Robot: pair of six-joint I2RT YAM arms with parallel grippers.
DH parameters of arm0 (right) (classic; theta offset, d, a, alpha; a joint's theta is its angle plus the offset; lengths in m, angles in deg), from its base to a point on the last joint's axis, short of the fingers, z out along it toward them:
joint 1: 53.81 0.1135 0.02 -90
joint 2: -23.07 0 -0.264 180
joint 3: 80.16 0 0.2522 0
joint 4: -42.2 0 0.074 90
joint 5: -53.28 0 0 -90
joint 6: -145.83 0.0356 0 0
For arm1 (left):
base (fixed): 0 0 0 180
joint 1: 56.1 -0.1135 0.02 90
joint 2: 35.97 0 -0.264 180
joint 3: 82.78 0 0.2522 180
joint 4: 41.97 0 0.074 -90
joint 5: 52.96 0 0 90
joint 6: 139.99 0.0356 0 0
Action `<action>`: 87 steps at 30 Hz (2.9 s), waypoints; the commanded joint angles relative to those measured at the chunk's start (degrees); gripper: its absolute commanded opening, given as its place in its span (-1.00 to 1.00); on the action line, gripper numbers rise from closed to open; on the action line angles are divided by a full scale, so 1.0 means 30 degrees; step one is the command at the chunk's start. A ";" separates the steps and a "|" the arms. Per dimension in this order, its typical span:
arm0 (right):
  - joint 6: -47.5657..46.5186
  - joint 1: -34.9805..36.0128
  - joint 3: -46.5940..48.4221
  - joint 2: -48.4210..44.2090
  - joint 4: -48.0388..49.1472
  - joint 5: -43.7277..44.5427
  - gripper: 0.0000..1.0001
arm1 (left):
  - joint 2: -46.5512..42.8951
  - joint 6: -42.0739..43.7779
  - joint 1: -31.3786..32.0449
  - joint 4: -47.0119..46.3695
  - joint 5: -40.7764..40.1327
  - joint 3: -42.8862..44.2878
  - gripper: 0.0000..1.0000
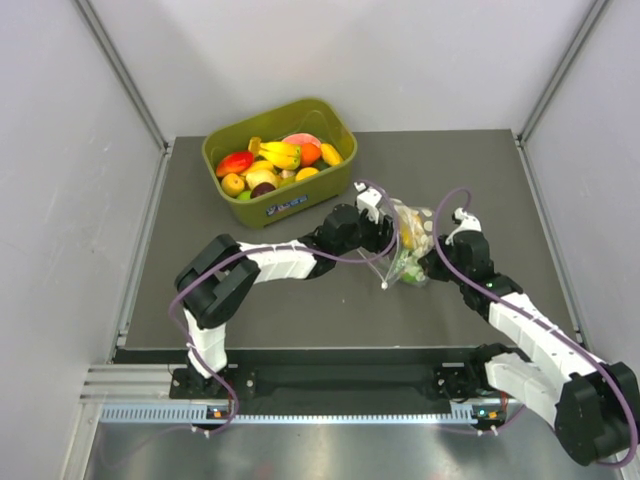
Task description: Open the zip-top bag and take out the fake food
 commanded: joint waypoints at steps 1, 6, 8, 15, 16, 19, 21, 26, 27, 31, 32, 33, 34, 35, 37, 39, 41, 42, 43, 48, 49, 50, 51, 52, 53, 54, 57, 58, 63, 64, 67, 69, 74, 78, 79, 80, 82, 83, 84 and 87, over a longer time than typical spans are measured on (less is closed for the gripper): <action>-0.0067 0.0300 -0.1158 0.0261 -0.3446 -0.0276 -1.00 | 0.0501 -0.0788 0.0002 -0.1719 -0.0482 0.0810 0.29; -0.0125 0.0329 -0.1129 0.0289 -0.3446 -0.0393 -1.00 | 0.1438 -0.1110 -0.0174 -0.1982 -0.0727 0.1717 0.38; -0.0213 0.0359 -0.1100 0.0348 -0.3388 -0.0335 -1.00 | 0.1905 -0.1198 -0.0174 -0.2218 -0.0492 0.2098 0.38; -0.0506 0.0330 -0.0660 0.0786 -0.3359 0.0134 -1.00 | 0.2641 -0.1696 -0.0204 -0.2511 0.0382 0.2509 0.41; -0.0536 0.0330 -0.0660 0.0875 -0.3329 0.0134 -1.00 | 0.2554 -0.1726 -0.0204 -0.2540 0.0823 0.2335 0.40; -0.0506 0.0359 -0.0748 0.1051 -0.3096 0.0598 -1.00 | 0.2087 -0.1756 -0.0174 -0.2599 0.2348 0.1577 0.38; -0.0536 0.0359 -0.0748 0.1168 -0.3007 0.0719 -1.00 | 0.1822 -0.1813 -0.0174 -0.2658 0.2905 0.1163 0.39; -0.0624 0.0330 -0.0601 0.1432 -0.2919 0.0750 -1.00 | 0.1820 -0.2516 -0.0174 -0.2599 0.4781 0.0781 0.38; -0.0653 0.0330 -0.0543 0.1432 -0.2919 0.0807 -1.00 | 0.1849 -0.2633 -0.0145 -0.2570 0.4898 0.0723 0.37; -0.0711 0.0359 -0.0572 0.1344 -0.2919 0.0896 -1.00 | 0.1821 -0.2926 -0.0145 -0.2832 0.5338 0.0517 0.37; -0.0741 0.0330 -0.0572 0.1402 -0.2948 0.0896 -1.00 | 0.1733 -0.3043 -0.0145 -0.3094 0.5600 0.0488 0.38; -0.0741 0.0359 -0.0572 0.1403 -0.2890 0.0925 -1.00 | 0.1675 -0.3131 -0.0087 -0.3126 0.5632 0.0459 0.38; -0.0741 0.0330 -0.0572 0.1461 -0.2890 0.0954 -1.00 | 0.1674 -0.3074 -0.0028 -0.3097 0.5603 0.0604 0.38; -0.0741 0.0330 -0.0601 0.1461 -0.2919 0.0954 -1.00 | 0.1732 -0.3016 0.0001 -0.2894 0.5661 0.0721 0.38; -0.0741 0.0330 -0.0660 0.1432 -0.2802 0.0896 -1.00 | 0.1936 -0.2869 0.0118 -0.2658 0.5662 0.1188 0.39; -0.0770 0.0330 -0.0660 0.1432 -0.2772 0.0896 -1.00 | 0.2054 -0.2723 0.0177 -0.2482 0.5603 0.1540 0.39; -0.0799 0.0330 -0.0689 0.1461 -0.2772 0.0867 -1.00 | 0.2259 -0.2518 0.0236 -0.2190 0.5574 0.1892 0.39; -0.0771 0.0330 -0.0689 0.1461 -0.2772 0.0867 -1.00 | 0.2318 -0.2401 0.0323 -0.1725 0.5428 0.2068 0.39; -0.0799 0.0330 -0.0660 0.1461 -0.2772 0.0867 -1.00 | 0.2521 -0.2255 0.0353 -0.1430 0.5340 0.2476 0.39; -0.0887 0.0330 -0.0631 0.1637 -0.2684 0.0808 -1.00 | 0.2991 -0.1493 0.0733 -0.0144 0.4756 0.3531 0.39; -0.0887 0.0359 -0.0631 0.1637 -0.2684 0.0779 -1.00 | 0.3195 -0.1347 0.0792 0.0181 0.4637 0.3709 0.36; -0.0945 0.0330 -0.0631 0.1666 -0.2655 0.0721 -1.00 | 0.3284 -0.1026 0.0880 0.0591 0.4491 0.3885 0.34; -0.0946 0.0330 -0.0660 0.1637 -0.2684 0.0749 -0.99 | 0.3372 -0.0820 0.0967 0.0943 0.4228 0.4089 0.32; -0.0917 0.0301 -0.0660 0.1608 -0.2626 0.0749 -1.00 | 0.3402 -0.0354 0.1055 0.1555 0.3704 0.4149 0.26; -0.0946 0.0329 -0.0660 0.1608 -0.2626 0.0749 -1.00 | 0.3315 -0.0088 0.1230 0.1706 0.3408 0.4121 0.22; -0.0946 0.0330 -0.0689 0.1608 -0.2626 0.0749 -1.00 | 0.3141 0.0118 0.1348 0.1824 0.3173 0.3976 0.20; -0.0975 0.0330 -0.0631 0.1754 -0.2567 0.0691 -1.00 | 0.3051 0.0734 0.1584 0.2555 0.2556 0.4032 0.14; -0.0975 0.0330 -0.0631 0.1754 -0.2538 0.0662 -1.00 | 0.3051 0.0793 0.1584 0.2645 0.2527 0.4091 0.12; -0.1005 0.0330 -0.0689 0.1667 -0.2509 0.0662 -1.00 | 0.3373 0.0852 0.1671 0.2734 0.2848 0.4326 -0.18; -0.1034 0.0330 -0.0689 0.1637 -0.2509 0.0691 -1.00 | 0.3402 0.0852 0.1671 0.2675 0.2849 0.4326 -0.29; -0.1034 0.0330 -0.0689 0.1637 -0.2509 0.0720 -1.00 | 0.3111 0.0881 0.1671 0.2616 0.2528 0.4092 -0.96; -0.1005 0.0301 -0.0689 0.1695 -0.2479 0.0778 -1.00 | 0.2586 0.0910 0.1671 0.2325 0.2526 0.3595 -1.00; -0.0917 0.0300 -0.0718 0.1696 -0.2304 0.1100 -1.00 | 0.0743 0.1028 0.1671 0.2411 0.2673 0.2368 -1.00; -0.0829 0.0301 -0.0718 0.1608 -0.2333 0.1394 -1.00 | -0.0755 0.1028 0.1642 0.2644 0.2439 0.1340 -1.00; -0.0800 0.0300 -0.0718 0.1492 -0.2391 0.1423 -1.00 | -0.1019 0.0999 0.1642 0.2674 0.2700 0.1134 -1.00; -0.0771 0.0271 -0.0747 0.1433 -0.2391 0.1539 -1.00 | -0.1398 0.1028 0.1642 0.2820 0.2876 0.0871 -1.00; -0.0741 0.0271 -0.0660 0.1257 -0.2449 0.1686 -1.00 | -0.1636 0.1290 0.1642 0.3316 0.3577 0.0839 -1.00; -0.0741 0.0271 -0.0602 0.1227 -0.2479 0.1745 -1.00 | -0.1782 0.1437 0.1642 0.4160 0.3784 0.0955 -1.00; -0.0770 0.0242 -0.0514 0.1140 -0.2450 0.1803 -1.00 | -0.1870 0.1583 0.1642 0.4430 0.3902 0.0928 -1.00; -0.0741 0.0212 -0.0425 0.1023 -0.2567 0.1922 -1.00 | -0.2426 0.1527 0.1642 0.4814 0.4167 0.0461 -1.00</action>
